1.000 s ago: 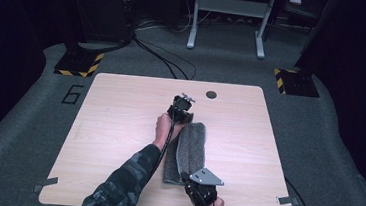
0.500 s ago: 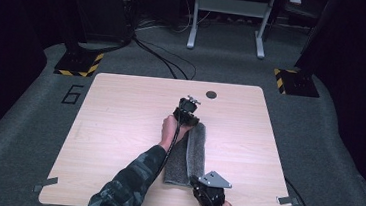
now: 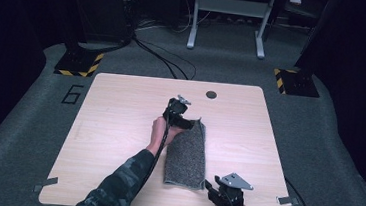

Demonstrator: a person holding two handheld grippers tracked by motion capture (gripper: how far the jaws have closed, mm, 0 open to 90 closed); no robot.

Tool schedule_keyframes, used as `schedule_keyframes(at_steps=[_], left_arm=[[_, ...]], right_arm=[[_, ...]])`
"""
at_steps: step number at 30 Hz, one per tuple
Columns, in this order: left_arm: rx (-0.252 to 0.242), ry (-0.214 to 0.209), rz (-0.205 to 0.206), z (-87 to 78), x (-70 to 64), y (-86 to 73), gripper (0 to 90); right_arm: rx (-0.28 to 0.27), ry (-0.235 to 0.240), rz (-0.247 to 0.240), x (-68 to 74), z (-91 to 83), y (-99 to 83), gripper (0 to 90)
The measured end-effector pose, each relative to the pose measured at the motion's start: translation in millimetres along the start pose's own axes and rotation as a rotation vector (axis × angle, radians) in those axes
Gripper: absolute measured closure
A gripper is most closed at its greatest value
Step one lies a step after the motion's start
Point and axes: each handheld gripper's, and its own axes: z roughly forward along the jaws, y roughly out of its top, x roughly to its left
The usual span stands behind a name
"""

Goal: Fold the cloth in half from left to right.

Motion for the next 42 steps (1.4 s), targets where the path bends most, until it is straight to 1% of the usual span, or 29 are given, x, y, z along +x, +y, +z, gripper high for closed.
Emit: schedule_keyframes(at_steps=[2,3,5,6,7,9,10,11,12,13,14,15,17,18,19,20,22,24,27,28,29,30,32,33,37,38,41,42], left_arm=[[0.003,0.003,-0.002,-5.4,1.3,-9.7,26.3],[0.003,0.001,-0.004,-7.8,1.5,-14.7,25.0],[0.010,0.000,0.007,-13.2,-0.3,-24.7,24.0],[0.010,0.000,0.013,-15.7,-1.8,-29.8,23.5],[0.018,-0.001,0.021,-17.9,-3.0,-33.6,23.1],[0.019,-0.005,0.031,-22.3,-6.5,-46.2,22.3],[0.019,-0.005,0.031,-22.3,-6.5,-46.2,21.8],[0.032,-0.018,0.032,-25.6,-8.9,-55.9,20.3],[0.032,-0.020,0.038,-28.1,-11.1,-63.3,19.2],[0.035,-0.019,0.044,-29.6,-12.3,-67.8,19.1],[0.046,-0.030,0.045,-31.6,-14.3,-75.0,18.5],[0.048,-0.020,0.048,-33.0,-16.9,-81.0,17.4],[0.059,-0.033,0.062,-37.0,-20.8,-92.2,17.0],[0.061,-0.033,0.072,-38.6,-23.2,-97.7,16.0],[0.064,-0.022,0.080,-40.4,-25.7,-102.7,15.5],[0.068,-0.026,0.083,-41.3,-27.1,-107.4,15.4],[0.072,-0.017,0.084,-43.8,-29.2,-115.7,14.8],[0.081,-0.020,0.083,-47.2,-29.7,-123.1,14.4],[0.078,-0.024,0.062,-50.4,-29.2,-134.0,14.0],[0.070,-0.019,0.055,-51.4,-29.2,-137.3,14.0],[0.070,-0.026,0.053,-52.6,-29.2,-140.0,14.2],[0.063,-0.023,0.050,-54.1,-29.4,-142.4,14.2],[0.065,-0.026,0.050,-57.3,-29.6,-145.6,14.1],[0.061,-0.023,0.054,-58.5,-29.4,-147.1,14.1],[0.058,-0.024,0.050,-63.4,-28.4,-152.8,14.0],[0.052,-0.021,0.044,-64.3,-28.8,-154.4,14.0],[0.058,-0.017,0.056,-68.2,-28.7,-157.9,14.0],[0.064,-0.028,0.056,-69.7,-28.5,-158.7,14.0]], right_arm=[[-0.004,0.002,0.016,-4.6,0.2,3.9,47.5],[-0.001,0.003,0.013,-5.1,1.9,5.9,45.0],[0.012,0.007,0.002,-3.4,7.1,10.0,41.2],[0.022,0.004,-0.011,-2.5,10.5,11.8,38.4],[0.031,-0.001,-0.012,-0.8,14.7,13.6,36.1],[0.044,0.003,-0.027,0.5,22.7,16.3,34.0],[0.059,0.005,-0.038,0.2,26.5,17.5,31.5],[0.073,0.009,-0.052,-0.3,29.4,18.4,29.8],[0.086,0.006,-0.064,-0.8,32.7,19.5,29.4],[0.097,0.003,-0.067,-1.0,36.5,20.8,27.7],[0.101,0.003,-0.083,-2.2,38.8,21.7,26.3],[0.111,-0.005,-0.083,-2.7,42.0,22.4,25.8],[0.128,-0.012,-0.094,-5.5,47.0,23.3,23.8],[0.131,-0.024,-0.076,-6.3,49.1,23.5,23.2],[0.137,-0.024,-0.082,-8.4,51.2,23.6,22.2],[0.145,-0.026,-0.083,-9.8,52.4,23.6,21.5],[0.154,-0.040,-0.064,-10.7,55.2,22.9,20.6],[0.164,-0.038,-0.077,-12.3,58.4,22.5,18.3],[0.163,-0.037,-0.076,-12.2,59.6,22.3,17.1],[0.162,-0.034,-0.076,-12.2,60.0,22.0,16.8],[0.166,-0.036,-0.065,-11.4,60.2,21.9,16.8],[0.169,-0.036,-0.064,-11.0,60.1,22.0,16.8],[0.167,-0.032,-0.079,-10.9,60.4,22.1,17.0],[0.166,-0.033,-0.073,-9.7,60.5,21.8,17.0],[0.162,-0.015,-0.085,-5.3,59.5,19.9,16.9],[0.160,-0.011,-0.100,-4.9,59.1,19.3,16.9],[0.156,-0.010,-0.102,-1.5,57.7,17.5,17.0],[0.161,-0.009,-0.104,-0.4,56.7,16.8,17.0]])
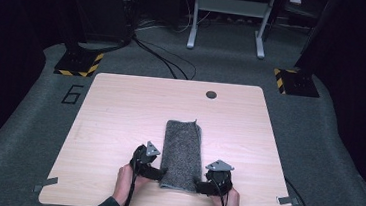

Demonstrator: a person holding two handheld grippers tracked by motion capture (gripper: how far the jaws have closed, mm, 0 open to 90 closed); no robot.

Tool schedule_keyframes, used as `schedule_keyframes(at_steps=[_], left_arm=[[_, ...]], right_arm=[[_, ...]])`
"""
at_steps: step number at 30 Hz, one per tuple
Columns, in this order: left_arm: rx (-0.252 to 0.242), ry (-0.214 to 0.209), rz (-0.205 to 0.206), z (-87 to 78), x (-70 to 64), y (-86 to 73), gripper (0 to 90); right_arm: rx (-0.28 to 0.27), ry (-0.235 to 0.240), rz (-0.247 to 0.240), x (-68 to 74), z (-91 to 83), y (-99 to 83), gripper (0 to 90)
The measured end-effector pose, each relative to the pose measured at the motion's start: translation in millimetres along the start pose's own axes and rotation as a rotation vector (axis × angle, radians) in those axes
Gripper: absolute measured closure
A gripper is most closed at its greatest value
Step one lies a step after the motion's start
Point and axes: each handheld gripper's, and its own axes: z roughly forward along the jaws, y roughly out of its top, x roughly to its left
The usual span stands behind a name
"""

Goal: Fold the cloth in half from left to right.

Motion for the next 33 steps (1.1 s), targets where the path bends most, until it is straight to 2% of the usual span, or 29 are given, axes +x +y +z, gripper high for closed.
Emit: schedule_keyframes(at_steps=[3,4,7,9,10,11,14,15,18,20,21,22,23,25,26,28,31,32,33], left_arm=[[-0.013,0.007,-0.004,-2.0,-2.2,-4.2,14.0],[-0.010,-0.003,-0.004,-3.2,-2.7,-5.1,14.0],[-0.013,0.013,-0.004,-5.5,-4.8,-8.3,14.0],[-0.012,0.007,-0.006,-7.0,-6.3,-9.4,13.9],[-0.012,0.007,-0.006,-7.0,-6.3,-9.4,13.8],[-0.006,-0.005,-0.013,-8.3,-6.6,-9.9,13.6],[-0.015,0.003,-0.025,-10.9,-2.0,-8.4,11.1],[-0.026,0.000,-0.032,-11.2,1.3,-7.3,10.8],[-0.031,0.009,-0.048,-10.4,12.9,-0.7,10.5],[-0.029,0.014,-0.064,-9.0,20.1,5.3,10.3],[-0.032,0.007,-0.071,-8.1,24.3,8.3,10.3],[-0.030,0.005,-0.068,-7.2,28.2,12.0,10.1],[-0.034,0.015,-0.077,-5.4,30.5,15.4,10.1],[-0.023,0.008,-0.089,-1.2,36.4,21.8,10.1],[-0.023,0.008,-0.089,-1.2,36.4,21.8,10.0],[-0.018,0.004,-0.103,5.3,42.7,29.8,10.1],[-0.017,0.008,-0.123,10.8,49.1,37.2,10.1],[-0.014,0.011,-0.123,12.3,51.6,39.7,10.1],[-0.015,0.010,-0.130,14.1,54.2,42.2,10.3]], right_arm=[[0.001,0.011,-0.008,2.9,-2.3,-2.2,16.9],[0.000,0.011,-0.018,3.5,-3.0,-3.0,17.0],[-0.006,0.030,-0.038,6.0,-5.7,-6.5,18.7],[-0.014,0.028,-0.031,6.9,-6.4,-7.7,18.8],[-0.010,0.033,-0.054,5.2,-6.9,-8.1,19.2],[-0.008,0.038,-0.033,6.1,-7.1,-7.5,19.3],[-0.006,0.070,-0.034,-0.2,-6.9,-4.6,21.2],[-0.012,0.085,-0.010,-3.0,-7.1,-2.4,21.2],[-0.017,0.090,0.018,-12.4,-8.3,9.5,21.5],[-0.020,0.078,0.002,-18.5,-7.5,19.0,21.5],[-0.024,0.077,0.016,-20.9,-6.9,26.0,22.0],[-0.030,0.070,0.004,-23.8,-5.6,31.5,22.5],[-0.030,0.073,0.012,-25.1,-3.7,36.8,22.4],[-0.026,0.066,0.011,-29.2,1.0,46.8,22.0],[-0.026,0.066,0.011,-29.2,1.0,46.8,22.0],[-0.028,0.054,-0.001,-36.1,11.2,60.1,22.2],[-0.015,0.051,0.031,-39.9,19.8,69.1,23.4],[-0.013,0.053,0.016,-42.5,22.7,71.9,23.4],[-0.003,0.051,0.034,-42.8,25.0,75.1,23.5]])
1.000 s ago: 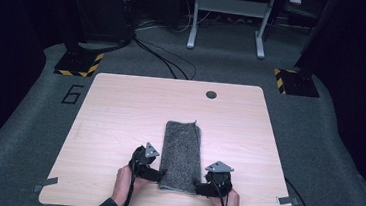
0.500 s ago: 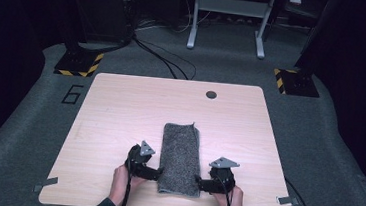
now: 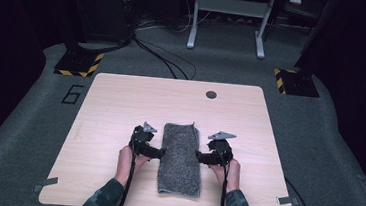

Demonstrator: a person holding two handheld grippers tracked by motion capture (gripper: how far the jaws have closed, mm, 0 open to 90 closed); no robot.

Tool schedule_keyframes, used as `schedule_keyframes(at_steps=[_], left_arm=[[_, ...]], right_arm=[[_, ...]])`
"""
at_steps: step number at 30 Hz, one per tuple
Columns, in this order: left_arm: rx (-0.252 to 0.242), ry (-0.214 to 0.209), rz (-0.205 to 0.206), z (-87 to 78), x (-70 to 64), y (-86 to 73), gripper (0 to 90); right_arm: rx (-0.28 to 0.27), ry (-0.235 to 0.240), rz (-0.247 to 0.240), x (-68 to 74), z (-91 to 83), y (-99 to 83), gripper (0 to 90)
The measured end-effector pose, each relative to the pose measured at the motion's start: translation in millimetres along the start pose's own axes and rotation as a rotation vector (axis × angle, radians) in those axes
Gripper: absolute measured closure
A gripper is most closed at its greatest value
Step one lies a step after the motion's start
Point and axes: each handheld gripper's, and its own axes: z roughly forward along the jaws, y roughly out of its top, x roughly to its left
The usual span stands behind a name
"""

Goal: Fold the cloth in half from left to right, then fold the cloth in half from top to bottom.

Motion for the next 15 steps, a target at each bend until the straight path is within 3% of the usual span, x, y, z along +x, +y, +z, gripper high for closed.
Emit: schedule_keyframes(at_steps=[4,11,15], left_arm=[[0.011,0.000,-0.014,8.9,9.5,10.9,11.4],[0.023,0.001,-0.042,22.4,24.3,27.0,13.9],[0.030,0.005,-0.053,32.2,30.4,37.8,14.7]], right_arm=[[0.002,0.006,0.010,-7.3,9.9,12.0,25.3],[-0.003,0.015,0.042,-19.3,25.7,34.5,36.7],[0.008,0.012,0.039,-19.4,35.7,45.5,38.3]])
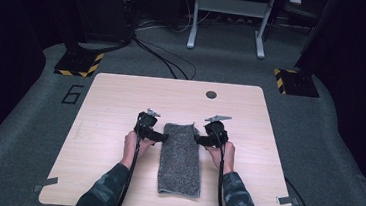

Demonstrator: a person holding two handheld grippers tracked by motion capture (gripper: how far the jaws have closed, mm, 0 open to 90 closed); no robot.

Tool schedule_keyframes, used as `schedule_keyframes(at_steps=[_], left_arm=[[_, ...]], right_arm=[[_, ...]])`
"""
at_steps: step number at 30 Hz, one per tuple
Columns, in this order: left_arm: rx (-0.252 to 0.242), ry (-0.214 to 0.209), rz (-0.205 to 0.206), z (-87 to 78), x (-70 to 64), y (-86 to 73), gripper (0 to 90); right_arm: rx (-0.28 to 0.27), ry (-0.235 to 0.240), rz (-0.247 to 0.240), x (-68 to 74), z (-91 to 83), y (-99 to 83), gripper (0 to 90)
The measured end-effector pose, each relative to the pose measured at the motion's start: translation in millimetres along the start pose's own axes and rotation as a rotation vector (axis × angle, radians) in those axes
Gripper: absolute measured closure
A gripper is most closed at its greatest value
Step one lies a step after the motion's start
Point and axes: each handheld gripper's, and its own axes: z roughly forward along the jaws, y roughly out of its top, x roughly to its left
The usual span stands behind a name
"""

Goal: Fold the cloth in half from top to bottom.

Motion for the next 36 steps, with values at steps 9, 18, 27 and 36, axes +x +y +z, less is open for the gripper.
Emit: schedule_keyframes(at_steps=[9,18,27,36], left_arm=[[-0.003,0.022,0.007,13.4,4.7,15.1,17.3],[0.019,0.034,0.021,21.9,3.3,19.6,34.5],[0.008,0.054,0.088,22.6,-8.8,17.5,53.8],[-0.044,0.053,0.087,22.0,-10.9,10.7,64.2]], right_arm=[[0.038,-0.054,0.006,-5.0,29.9,16.8,45.5],[0.090,-0.072,0.022,-12.3,49.6,18.7,52.4],[0.044,-0.069,-0.020,-7.2,50.4,13.2,68.9],[0.034,-0.058,-0.013,-4.1,49.8,10.7,77.2]])
